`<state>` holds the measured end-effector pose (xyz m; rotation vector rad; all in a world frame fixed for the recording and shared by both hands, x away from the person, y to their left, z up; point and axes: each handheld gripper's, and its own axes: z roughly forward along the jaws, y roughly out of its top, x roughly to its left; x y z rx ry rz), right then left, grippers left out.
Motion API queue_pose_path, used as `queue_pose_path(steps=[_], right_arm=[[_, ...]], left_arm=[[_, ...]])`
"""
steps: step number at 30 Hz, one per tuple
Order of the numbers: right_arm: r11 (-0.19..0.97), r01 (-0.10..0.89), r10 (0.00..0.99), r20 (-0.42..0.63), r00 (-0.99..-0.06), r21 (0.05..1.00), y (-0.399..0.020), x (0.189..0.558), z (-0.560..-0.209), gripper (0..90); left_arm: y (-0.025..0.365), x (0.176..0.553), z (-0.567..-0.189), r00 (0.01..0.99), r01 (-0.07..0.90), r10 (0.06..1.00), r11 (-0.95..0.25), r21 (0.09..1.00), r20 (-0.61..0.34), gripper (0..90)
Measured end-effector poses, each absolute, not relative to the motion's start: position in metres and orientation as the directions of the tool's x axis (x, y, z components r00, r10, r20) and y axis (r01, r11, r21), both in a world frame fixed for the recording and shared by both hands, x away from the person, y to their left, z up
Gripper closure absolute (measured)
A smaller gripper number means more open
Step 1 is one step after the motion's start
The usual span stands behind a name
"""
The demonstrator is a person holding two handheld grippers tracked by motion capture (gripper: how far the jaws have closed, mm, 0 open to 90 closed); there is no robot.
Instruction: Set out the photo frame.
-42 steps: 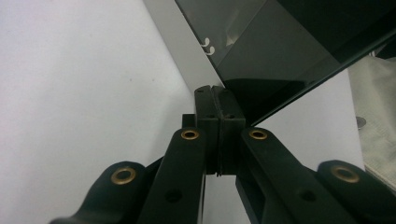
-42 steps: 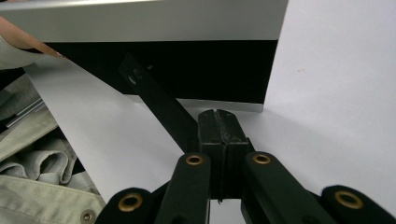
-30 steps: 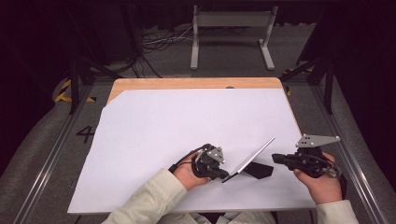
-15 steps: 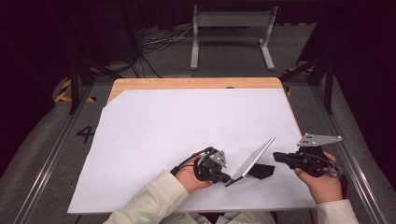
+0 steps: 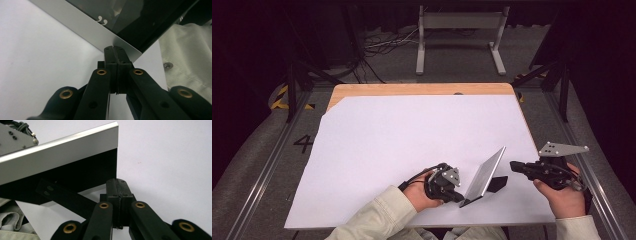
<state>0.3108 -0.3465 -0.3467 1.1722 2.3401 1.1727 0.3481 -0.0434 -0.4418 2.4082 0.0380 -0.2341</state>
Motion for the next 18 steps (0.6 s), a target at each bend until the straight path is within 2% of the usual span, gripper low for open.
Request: queue_pose_path(steps=[18], right_arm=[[0.326,0.538,0.778,0.103,-0.620,0.777,-0.353,0.303,-0.341,90.0]], left_arm=[[-0.074,0.327,-0.443,0.978,0.001,-0.136,-0.757,0.653,-0.160,90.0]])
